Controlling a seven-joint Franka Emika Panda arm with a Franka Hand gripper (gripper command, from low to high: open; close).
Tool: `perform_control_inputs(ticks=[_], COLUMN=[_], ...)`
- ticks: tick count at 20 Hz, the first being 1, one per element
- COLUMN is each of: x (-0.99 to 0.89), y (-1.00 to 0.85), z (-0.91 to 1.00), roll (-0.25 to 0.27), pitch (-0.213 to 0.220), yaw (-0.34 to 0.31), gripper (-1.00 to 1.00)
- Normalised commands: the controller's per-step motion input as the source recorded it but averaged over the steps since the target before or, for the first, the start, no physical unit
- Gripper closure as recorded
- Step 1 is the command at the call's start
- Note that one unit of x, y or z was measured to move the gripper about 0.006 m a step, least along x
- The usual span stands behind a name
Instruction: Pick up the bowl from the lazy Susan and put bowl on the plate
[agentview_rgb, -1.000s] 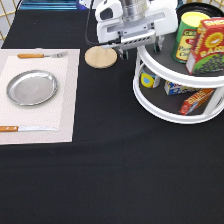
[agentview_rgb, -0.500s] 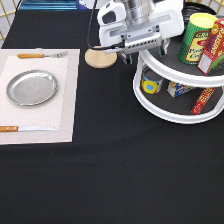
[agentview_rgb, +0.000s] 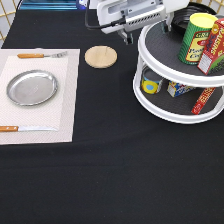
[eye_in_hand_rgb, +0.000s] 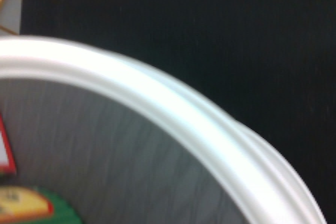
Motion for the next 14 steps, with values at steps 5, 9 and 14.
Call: perform_control_inputs(ticks=[5, 9, 14], x=[-0.50, -0.33, -0.24], y=[-0.01, 0.00, 0.00], z=[-0.09, -0.12, -0.23], roll=[-0.058, -0.043, -0.020], pitch=[0.096, 0.145, 0.174], yaw=[0.066, 0.061, 0.062], gripper=[-1.00, -1.00, -1.00])
